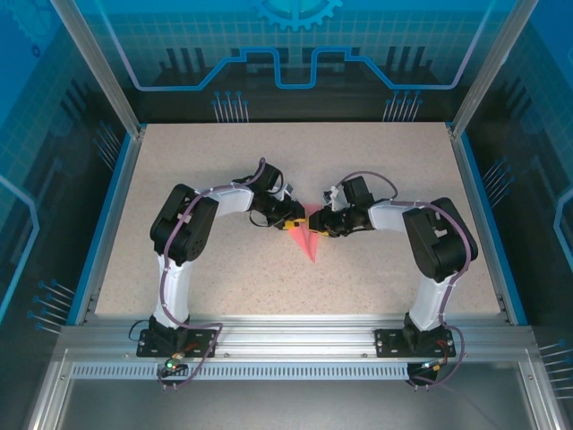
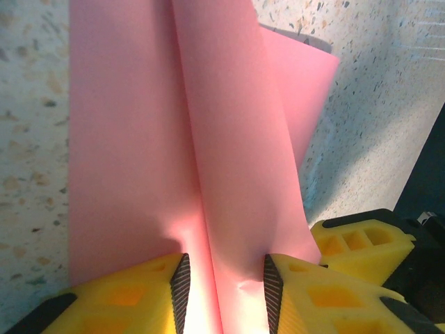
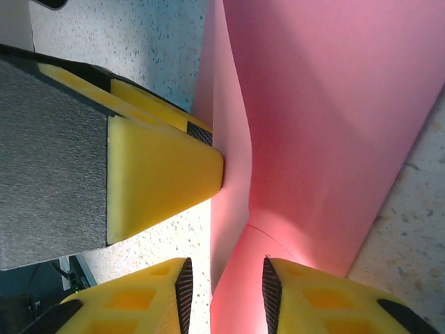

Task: Fold a paper plane with a square sheet of paper (fold left side to right side)
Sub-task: Fourth fold the wing at the center of the table.

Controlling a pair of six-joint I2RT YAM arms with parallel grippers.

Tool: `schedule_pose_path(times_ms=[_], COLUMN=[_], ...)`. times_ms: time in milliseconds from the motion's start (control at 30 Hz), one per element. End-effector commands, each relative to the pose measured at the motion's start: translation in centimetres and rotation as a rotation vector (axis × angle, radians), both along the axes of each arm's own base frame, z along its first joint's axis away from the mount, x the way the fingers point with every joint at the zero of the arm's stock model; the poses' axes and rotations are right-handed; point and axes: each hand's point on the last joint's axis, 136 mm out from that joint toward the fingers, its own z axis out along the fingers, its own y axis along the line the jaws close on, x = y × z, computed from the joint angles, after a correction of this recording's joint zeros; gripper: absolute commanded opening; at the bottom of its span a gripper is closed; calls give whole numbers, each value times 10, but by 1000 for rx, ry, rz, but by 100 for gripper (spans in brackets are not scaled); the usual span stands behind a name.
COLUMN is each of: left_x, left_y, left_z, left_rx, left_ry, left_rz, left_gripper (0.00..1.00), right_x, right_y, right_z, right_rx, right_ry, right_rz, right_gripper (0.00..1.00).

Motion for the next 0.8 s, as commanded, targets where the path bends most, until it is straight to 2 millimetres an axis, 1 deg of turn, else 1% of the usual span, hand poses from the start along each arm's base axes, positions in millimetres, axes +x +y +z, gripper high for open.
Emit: schedule_pose_path(times_ms=[0, 200, 333, 600, 767], left_x=[-15, -15, -16, -16, -16], left_y=[11, 12, 12, 12, 12], left_z=[-30, -31, -31, -30, -30], left_rx=[93, 95, 95, 96, 98], left_ry=[88, 90, 91, 90, 91], left_rz=[12, 12, 11, 12, 13], left_gripper=[37, 37, 37, 37, 37], right_x=[4, 4, 4, 5, 7], right_y=[6, 0, -4, -15, -17], right_z=[3, -1, -4, -13, -15], right_rx=[30, -19, -60, -142, -166], right_ry=[7, 6, 4, 12, 14], right_rz=[12, 10, 8, -1, 0], right_gripper=[31, 14, 8, 8, 8])
